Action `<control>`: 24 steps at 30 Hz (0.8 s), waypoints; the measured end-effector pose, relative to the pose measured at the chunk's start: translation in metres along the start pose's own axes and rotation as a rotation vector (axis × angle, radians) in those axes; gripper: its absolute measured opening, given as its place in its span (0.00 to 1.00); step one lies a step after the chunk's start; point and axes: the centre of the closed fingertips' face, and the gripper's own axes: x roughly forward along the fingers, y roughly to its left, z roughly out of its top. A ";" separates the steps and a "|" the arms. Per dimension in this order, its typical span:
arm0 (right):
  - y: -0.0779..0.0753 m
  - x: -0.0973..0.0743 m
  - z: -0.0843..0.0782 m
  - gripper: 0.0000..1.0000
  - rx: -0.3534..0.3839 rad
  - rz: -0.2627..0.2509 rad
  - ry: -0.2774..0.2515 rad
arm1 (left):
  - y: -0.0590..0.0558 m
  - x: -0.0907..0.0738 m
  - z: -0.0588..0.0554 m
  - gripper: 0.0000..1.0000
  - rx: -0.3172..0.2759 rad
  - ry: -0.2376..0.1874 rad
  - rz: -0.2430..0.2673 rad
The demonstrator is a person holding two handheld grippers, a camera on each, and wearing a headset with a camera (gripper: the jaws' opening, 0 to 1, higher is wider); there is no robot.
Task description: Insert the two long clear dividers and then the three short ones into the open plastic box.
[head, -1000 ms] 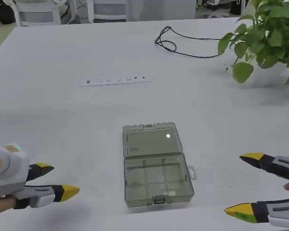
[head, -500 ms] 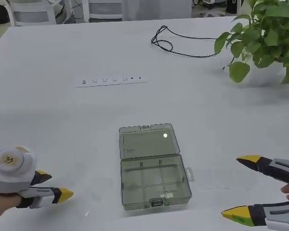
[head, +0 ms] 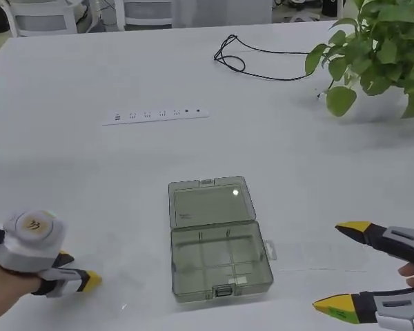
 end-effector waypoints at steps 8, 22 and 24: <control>-0.002 0.001 -0.002 0.82 0.004 -0.005 -0.004 | 0.001 0.000 -0.001 0.39 0.021 0.018 0.036; 0.003 0.004 0.002 0.81 0.003 0.001 -0.009 | 0.005 0.002 -0.001 0.33 -0.016 0.037 0.047; 0.004 0.004 0.003 0.81 0.007 0.003 -0.014 | 0.005 0.001 -0.001 0.33 -0.017 0.040 0.047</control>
